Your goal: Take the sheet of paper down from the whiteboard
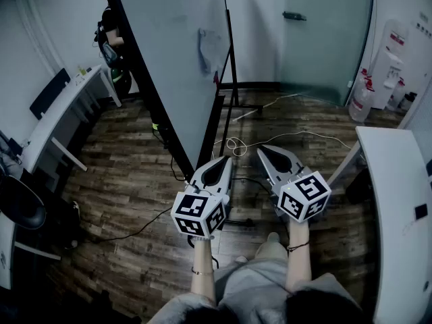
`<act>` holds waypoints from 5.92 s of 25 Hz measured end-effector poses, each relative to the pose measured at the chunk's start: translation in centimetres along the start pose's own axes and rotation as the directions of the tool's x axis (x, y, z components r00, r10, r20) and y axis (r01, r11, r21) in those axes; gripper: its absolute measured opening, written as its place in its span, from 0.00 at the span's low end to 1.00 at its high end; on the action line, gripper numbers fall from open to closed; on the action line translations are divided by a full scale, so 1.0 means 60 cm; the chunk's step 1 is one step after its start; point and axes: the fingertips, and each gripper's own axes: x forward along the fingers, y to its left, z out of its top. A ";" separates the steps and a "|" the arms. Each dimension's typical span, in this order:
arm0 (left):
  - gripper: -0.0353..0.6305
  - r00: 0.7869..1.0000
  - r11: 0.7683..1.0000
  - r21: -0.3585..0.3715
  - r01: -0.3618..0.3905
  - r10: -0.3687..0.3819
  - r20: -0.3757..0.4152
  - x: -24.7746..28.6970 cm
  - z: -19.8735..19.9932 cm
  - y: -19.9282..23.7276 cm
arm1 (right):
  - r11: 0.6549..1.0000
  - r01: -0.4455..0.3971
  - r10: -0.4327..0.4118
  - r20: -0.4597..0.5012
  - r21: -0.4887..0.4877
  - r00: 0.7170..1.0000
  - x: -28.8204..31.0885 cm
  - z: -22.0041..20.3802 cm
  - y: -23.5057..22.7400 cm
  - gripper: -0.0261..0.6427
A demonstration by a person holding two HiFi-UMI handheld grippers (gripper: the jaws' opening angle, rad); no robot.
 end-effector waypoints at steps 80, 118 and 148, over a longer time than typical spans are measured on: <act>0.06 0.926 0.926 -0.025 -0.376 0.375 -0.043 0.405 -0.034 0.097 | 0.949 -0.287 0.290 -0.006 0.131 0.957 0.167 -0.004 -0.426 0.04; 0.06 0.896 0.897 -0.006 -0.443 0.443 0.042 0.621 0.067 0.371 | 0.930 -0.356 0.360 -0.032 0.090 0.932 0.519 0.004 -0.564 0.04; 0.12 0.424 0.421 0.066 -0.905 0.872 0.244 0.665 0.223 0.537 | 0.745 -0.662 0.667 -0.069 0.078 0.742 0.837 0.024 -0.629 0.04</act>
